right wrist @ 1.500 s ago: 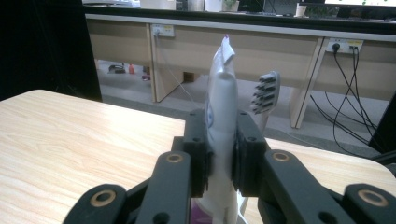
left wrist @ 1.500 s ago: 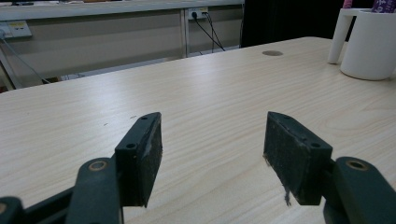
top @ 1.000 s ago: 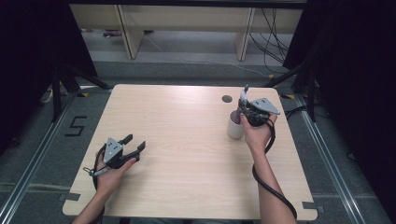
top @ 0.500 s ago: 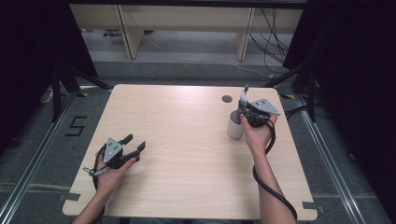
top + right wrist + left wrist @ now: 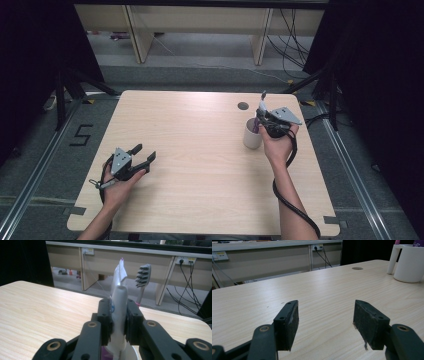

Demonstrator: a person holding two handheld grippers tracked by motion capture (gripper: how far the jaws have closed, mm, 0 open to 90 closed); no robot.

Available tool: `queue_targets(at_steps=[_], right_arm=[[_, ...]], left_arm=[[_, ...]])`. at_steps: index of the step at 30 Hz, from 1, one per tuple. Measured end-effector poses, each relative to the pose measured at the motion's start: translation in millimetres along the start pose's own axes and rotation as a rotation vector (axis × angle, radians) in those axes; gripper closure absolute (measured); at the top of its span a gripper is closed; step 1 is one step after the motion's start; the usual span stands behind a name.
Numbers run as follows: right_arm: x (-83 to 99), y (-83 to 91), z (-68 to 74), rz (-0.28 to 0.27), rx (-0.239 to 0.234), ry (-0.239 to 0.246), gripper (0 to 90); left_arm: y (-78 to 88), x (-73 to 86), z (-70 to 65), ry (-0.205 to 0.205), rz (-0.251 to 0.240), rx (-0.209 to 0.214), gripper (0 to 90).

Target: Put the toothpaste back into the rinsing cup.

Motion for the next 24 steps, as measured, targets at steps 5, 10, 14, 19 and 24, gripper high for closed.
queue_targets(at_steps=[5,10,14,19,24], right_arm=[[-0.5,-0.3,-1.8,0.001,-0.009,0.018,77.1],[-1.3,-1.7,-3.7,0.004,0.005,0.019,76.3],[-1.2,-1.7,-3.5,0.011,0.005,0.017,75.4],[-1.2,-3.0,-2.8,0.014,-0.005,0.005,73.7],[-1.5,-4.2,-1.8,0.015,-0.005,0.006,67.8]], left_arm=[[-0.1,-0.1,0.0,-0.002,0.000,0.002,37.2],[0.0,0.0,0.0,0.000,0.000,0.001,37.2],[0.0,0.0,0.0,-0.001,0.000,0.001,37.2],[0.0,0.0,0.0,0.000,-0.001,0.002,37.2],[0.1,0.0,0.1,0.000,-0.002,0.003,37.2]])
Point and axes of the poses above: each handheld gripper's, and its own axes: y roughly backward along the jaws, x roughly out of its underside, z roughly to its left, the point moved 1 cm from there along -y, roughly forward along the jaws, and after that the axes turned 8 degrees about z, right-handed, at the moved point
